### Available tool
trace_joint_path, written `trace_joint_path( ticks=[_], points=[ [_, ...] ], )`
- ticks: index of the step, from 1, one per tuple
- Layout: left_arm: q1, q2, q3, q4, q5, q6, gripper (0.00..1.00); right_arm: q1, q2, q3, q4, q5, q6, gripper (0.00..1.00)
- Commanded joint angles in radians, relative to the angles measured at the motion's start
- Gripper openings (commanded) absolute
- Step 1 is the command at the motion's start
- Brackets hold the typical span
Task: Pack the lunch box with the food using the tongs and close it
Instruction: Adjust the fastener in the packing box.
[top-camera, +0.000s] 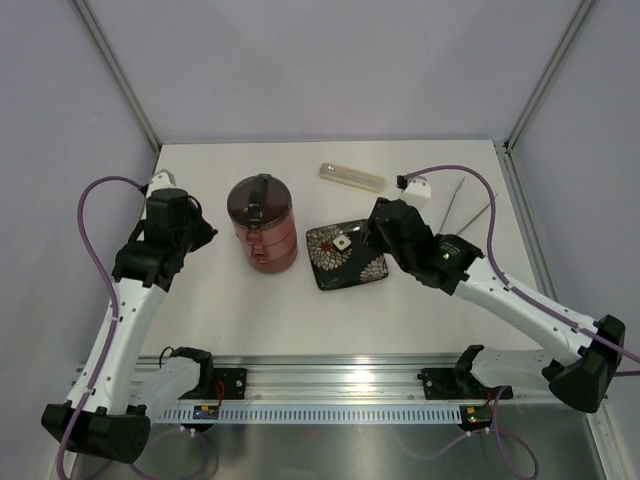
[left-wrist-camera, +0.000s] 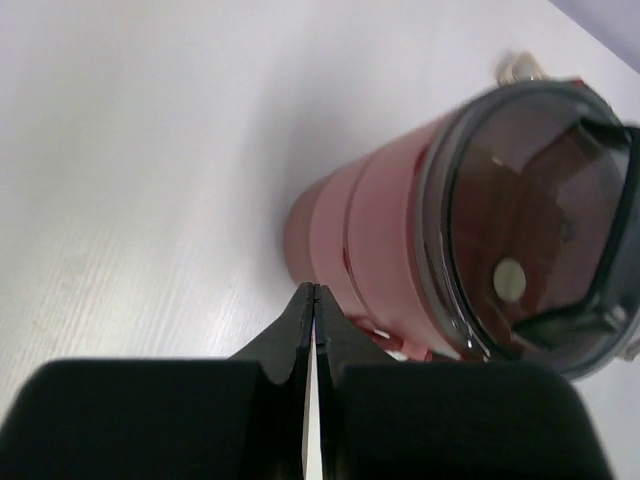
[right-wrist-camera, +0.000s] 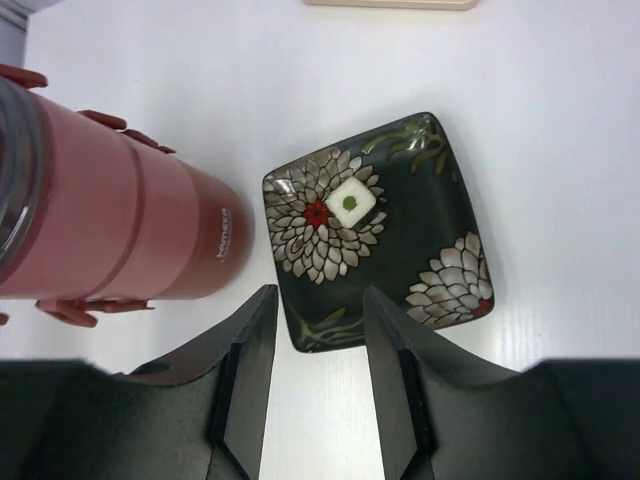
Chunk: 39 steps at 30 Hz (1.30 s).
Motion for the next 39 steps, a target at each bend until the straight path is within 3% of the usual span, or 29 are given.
trace_joint_path(
  ticks=[1,6,10,15,17,20,26,29,35,39],
  points=[
    [0.11,0.054,0.083,-0.006,0.003,0.042,0.0,-0.064,0.127,0.106,-0.059,-0.145,-0.116,0.48],
    [0.257,0.161,0.083,0.018,0.171,0.035,0.0,-0.151,0.448,0.409,-0.032,-0.39,-0.27,0.47],
    [0.264,0.16,0.027,0.036,0.243,-0.031,0.0,-0.243,0.719,0.721,-0.077,-0.555,-0.319,0.48],
    [0.261,0.135,-0.111,0.08,0.366,-0.149,0.0,-0.259,1.07,1.124,-0.196,-0.763,-0.337,0.48],
    [0.261,0.126,-0.141,0.089,0.385,-0.173,0.0,-0.259,1.13,1.158,-0.138,-0.858,-0.328,0.47],
    [0.258,0.123,-0.171,0.112,0.462,-0.206,0.0,-0.257,1.115,1.049,0.036,-1.089,-0.278,0.45],
    [0.185,0.107,-0.203,0.146,0.514,-0.269,0.0,-0.242,1.068,0.895,0.279,-1.349,-0.202,0.41],
    [0.185,0.143,-0.199,0.184,0.542,-0.274,0.0,-0.213,1.016,0.817,0.322,-1.371,-0.222,0.41],
    [0.183,0.215,-0.13,0.204,0.554,-0.239,0.0,-0.193,0.862,0.533,0.457,-1.239,-0.15,0.41],
    [0.183,0.262,-0.092,0.219,0.554,-0.205,0.0,-0.162,0.779,0.442,0.458,-1.164,-0.167,0.41]
  ],
)
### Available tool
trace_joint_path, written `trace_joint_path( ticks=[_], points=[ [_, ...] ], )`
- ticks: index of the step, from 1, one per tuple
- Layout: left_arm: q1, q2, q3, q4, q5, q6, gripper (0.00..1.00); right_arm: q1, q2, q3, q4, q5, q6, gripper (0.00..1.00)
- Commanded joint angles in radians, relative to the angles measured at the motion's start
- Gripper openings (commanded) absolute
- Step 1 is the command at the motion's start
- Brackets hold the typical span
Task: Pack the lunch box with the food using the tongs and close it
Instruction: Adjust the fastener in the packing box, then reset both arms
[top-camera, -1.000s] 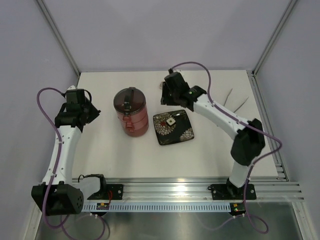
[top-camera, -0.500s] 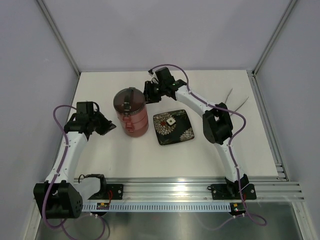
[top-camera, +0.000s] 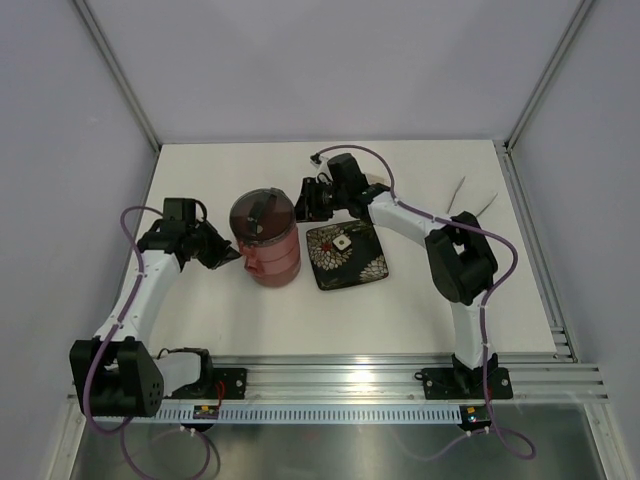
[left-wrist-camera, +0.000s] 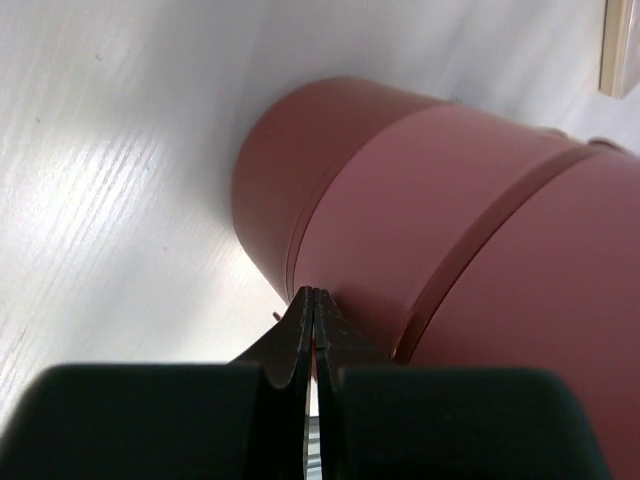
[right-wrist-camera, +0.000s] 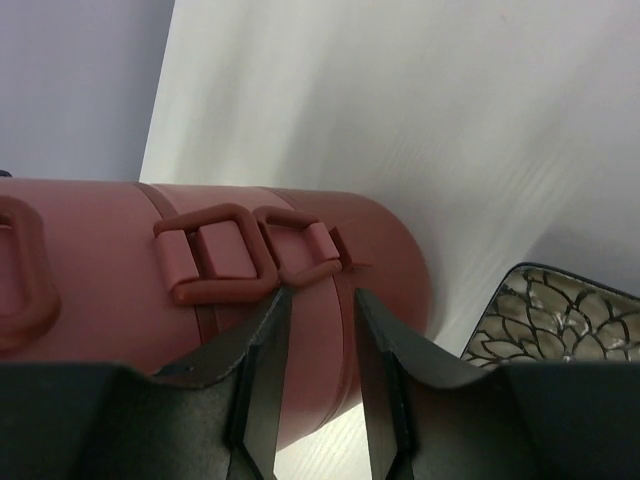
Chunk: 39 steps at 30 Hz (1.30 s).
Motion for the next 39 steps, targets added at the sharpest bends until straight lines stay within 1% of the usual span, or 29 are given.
trace_joint_path(
  ticks=[1,4,5,7,9,10,11,12,13,14,16,20,22,25,27,28,29,30,31,32,33,34,35,36,37,38,39],
  points=[
    [-0.008,0.052,0.095,0.154,0.082,0.016,0.0,0.109,-0.131,-0.052,0.041,-0.05,0.018,0.41],
    [-0.008,0.114,0.13,0.182,0.102,0.025,0.0,0.141,-0.189,-0.118,0.04,0.024,0.027,0.41],
    [-0.008,0.129,0.142,0.187,0.111,0.026,0.0,0.146,-0.22,-0.153,0.032,0.091,0.033,0.41],
    [-0.008,0.165,0.174,0.2,0.114,0.029,0.0,0.158,-0.249,-0.19,0.017,0.157,0.076,0.41],
    [-0.01,0.189,0.194,0.208,0.106,0.036,0.0,0.158,-0.287,-0.232,-0.012,0.272,0.113,0.42],
    [-0.01,0.2,0.22,0.207,0.103,0.04,0.0,0.158,-0.298,-0.236,-0.078,0.319,0.133,0.43],
    [-0.01,0.226,0.234,0.204,0.083,0.054,0.0,0.157,-0.317,-0.239,-0.112,0.423,0.139,0.46],
    [-0.008,0.235,0.248,0.191,0.077,0.06,0.0,0.151,-0.324,-0.238,-0.14,0.464,0.139,0.48],
    [-0.006,0.246,0.277,0.181,0.062,0.068,0.0,0.145,-0.337,-0.236,-0.196,0.494,0.138,0.52],
    [-0.006,0.261,0.292,0.171,0.051,0.086,0.0,0.137,-0.343,-0.223,-0.227,0.556,0.136,0.54],
    [-0.002,0.269,0.312,0.147,0.028,0.101,0.0,0.106,-0.369,-0.22,-0.267,0.576,0.118,0.56],
    [0.02,0.272,0.348,0.115,-0.003,0.134,0.0,0.073,-0.419,-0.18,-0.345,0.682,0.061,0.58],
    [0.058,0.272,0.368,0.09,-0.015,0.147,0.0,0.065,-0.444,-0.155,-0.399,0.712,0.017,0.58],
    [0.102,0.237,0.423,0.032,-0.065,0.184,0.0,0.065,-0.533,-0.109,-0.454,0.711,-0.055,0.56],
    [0.125,0.211,0.485,-0.02,-0.081,0.223,0.0,0.066,-0.577,-0.097,-0.477,0.676,-0.083,0.52],
    [0.129,0.185,0.51,-0.045,-0.105,0.236,0.0,0.066,-0.629,-0.097,-0.505,0.67,-0.085,0.49],
    [0.129,0.171,0.533,-0.092,-0.116,0.273,0.0,0.066,-0.655,-0.11,-0.519,0.665,-0.085,0.43],
    [0.129,0.156,0.555,-0.114,-0.124,0.29,0.0,0.066,-0.682,-0.12,-0.534,0.674,-0.077,0.33],
    [0.129,0.119,0.581,-0.135,-0.141,0.301,0.0,0.066,-0.729,-0.138,-0.575,0.727,-0.069,0.31],
    [0.129,0.099,0.587,-0.17,-0.145,0.316,0.0,0.066,-0.752,-0.146,-0.601,0.761,-0.059,0.32],
    [0.129,0.079,0.589,-0.18,-0.145,0.322,0.0,0.066,-0.771,-0.15,-0.628,0.8,-0.039,0.46],
    [0.127,0.055,0.575,-0.191,-0.135,0.327,0.0,0.066,-0.797,-0.149,-0.702,0.896,-0.025,0.57],
    [0.127,0.003,0.563,-0.194,-0.125,0.338,0.0,0.066,-0.807,-0.144,-0.748,0.944,-0.008,0.69],
    [0.127,-0.024,0.549,-0.195,-0.116,0.348,0.07,0.066,-0.815,-0.138,-0.788,0.997,0.027,0.85],
    [0.127,-0.047,0.537,-0.2,-0.11,0.361,0.18,0.065,-0.83,-0.134,-0.871,1.086,0.042,0.99],
    [0.127,-0.085,0.517,-0.221,-0.112,0.379,0.33,0.066,-0.84,-0.128,-0.91,1.12,0.055,1.0],
    [0.125,-0.1,0.507,-0.235,-0.112,0.388,0.57,0.066,-0.846,-0.123,-0.946,1.154,0.075,1.0]
  ],
)
